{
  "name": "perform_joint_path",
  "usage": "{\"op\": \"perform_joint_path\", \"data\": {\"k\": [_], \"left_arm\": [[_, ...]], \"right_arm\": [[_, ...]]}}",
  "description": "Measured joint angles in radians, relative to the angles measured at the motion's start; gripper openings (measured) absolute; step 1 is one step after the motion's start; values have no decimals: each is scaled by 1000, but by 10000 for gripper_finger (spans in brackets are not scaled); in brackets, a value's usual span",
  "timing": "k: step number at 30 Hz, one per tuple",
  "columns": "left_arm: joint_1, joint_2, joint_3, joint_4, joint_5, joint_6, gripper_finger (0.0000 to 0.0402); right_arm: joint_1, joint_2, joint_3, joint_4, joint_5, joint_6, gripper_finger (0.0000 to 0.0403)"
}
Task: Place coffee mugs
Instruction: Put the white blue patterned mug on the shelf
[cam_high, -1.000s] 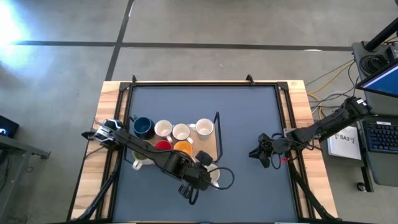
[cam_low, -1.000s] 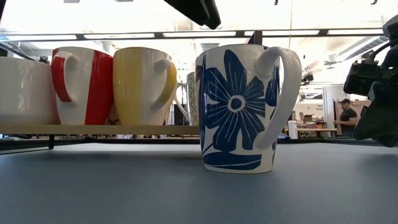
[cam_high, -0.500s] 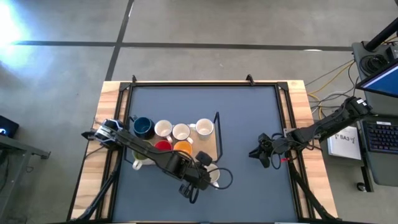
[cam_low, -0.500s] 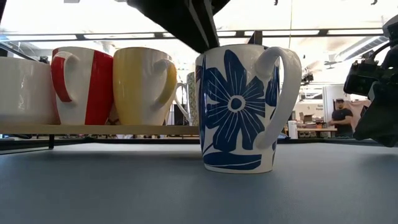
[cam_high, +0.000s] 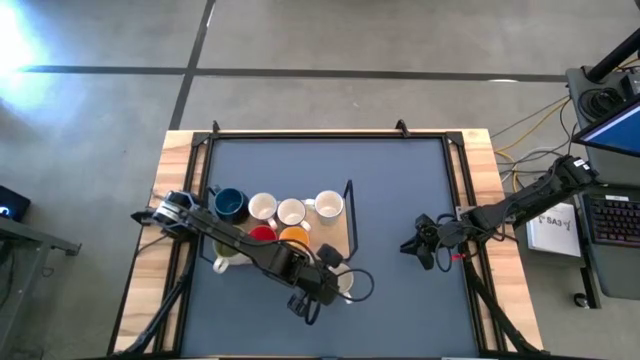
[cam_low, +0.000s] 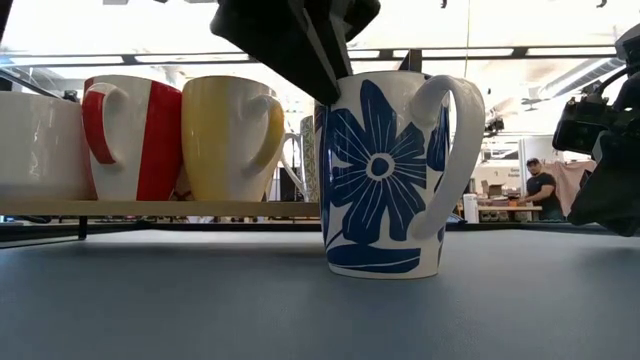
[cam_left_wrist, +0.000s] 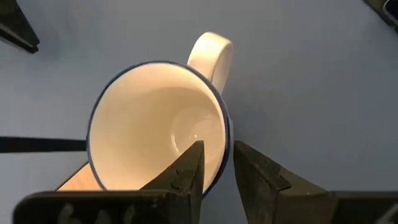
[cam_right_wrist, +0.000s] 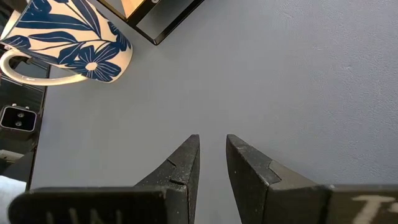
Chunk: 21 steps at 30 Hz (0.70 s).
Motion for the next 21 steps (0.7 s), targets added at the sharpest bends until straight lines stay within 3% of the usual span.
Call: {"op": "perform_joint_path", "data": {"k": [10, 21], "left_arm": [[7, 0, -9, 21, 17, 15, 9], [11, 1, 41, -48, 20, 24, 2]], "right_arm": [[0, 0, 0, 0, 0, 0, 68], [0, 0, 0, 0, 0, 0, 68]]}}
